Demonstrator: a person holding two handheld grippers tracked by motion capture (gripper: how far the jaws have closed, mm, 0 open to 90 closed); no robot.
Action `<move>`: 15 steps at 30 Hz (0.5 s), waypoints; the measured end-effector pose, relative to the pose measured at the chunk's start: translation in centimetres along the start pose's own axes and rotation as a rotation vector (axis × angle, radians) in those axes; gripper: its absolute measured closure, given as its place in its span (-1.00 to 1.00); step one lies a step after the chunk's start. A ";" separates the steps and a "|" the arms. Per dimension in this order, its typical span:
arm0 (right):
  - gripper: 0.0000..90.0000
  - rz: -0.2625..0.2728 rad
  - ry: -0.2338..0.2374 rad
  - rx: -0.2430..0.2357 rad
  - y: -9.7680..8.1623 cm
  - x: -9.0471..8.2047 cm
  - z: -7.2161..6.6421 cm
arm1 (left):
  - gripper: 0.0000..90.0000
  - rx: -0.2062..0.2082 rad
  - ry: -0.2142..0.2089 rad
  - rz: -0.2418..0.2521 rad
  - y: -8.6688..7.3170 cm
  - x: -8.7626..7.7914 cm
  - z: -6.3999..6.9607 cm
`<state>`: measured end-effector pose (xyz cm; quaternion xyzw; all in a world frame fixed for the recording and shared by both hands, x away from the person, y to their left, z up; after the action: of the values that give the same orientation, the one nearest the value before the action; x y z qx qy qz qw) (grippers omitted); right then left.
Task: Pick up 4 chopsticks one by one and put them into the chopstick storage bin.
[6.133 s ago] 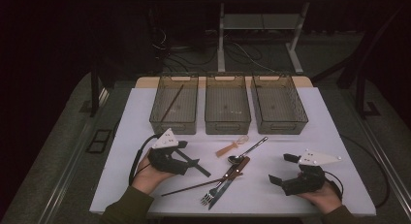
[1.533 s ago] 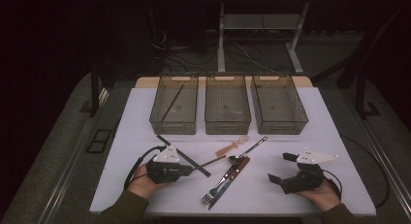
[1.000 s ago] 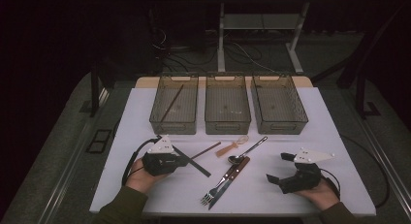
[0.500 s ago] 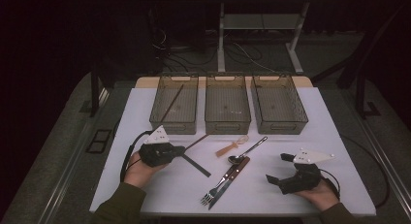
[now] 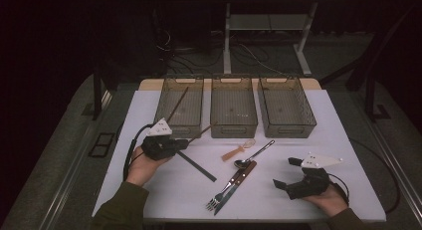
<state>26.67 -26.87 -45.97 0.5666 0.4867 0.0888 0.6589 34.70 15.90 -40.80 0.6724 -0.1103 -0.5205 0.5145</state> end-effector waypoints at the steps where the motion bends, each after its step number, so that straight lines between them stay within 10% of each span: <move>1: -0.97 0.001 -0.001 0.000 0.0 0.0 0.0 | 0.88 -0.003 0.003 0.003 0.1 0.0 -0.1; 15: -0.96 0.002 -0.002 0.003 0.0 0.0 0.0 | 0.88 -0.024 0.042 0.010 2.2 0.2 -1.7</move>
<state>26.69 -26.88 -45.95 0.5680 0.4856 0.0880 0.6586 36.98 15.74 -39.23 0.6763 -0.0965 -0.5052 0.5273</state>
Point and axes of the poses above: each handheld gripper's, and its own axes: x roughly forward along the jaws, y roughly out of its top, z roughly to its right, the point moved 2 cm from there along x, roughly forward along the jaws, and after that the axes turned 1 degree about -x, right-handed, at the moved point
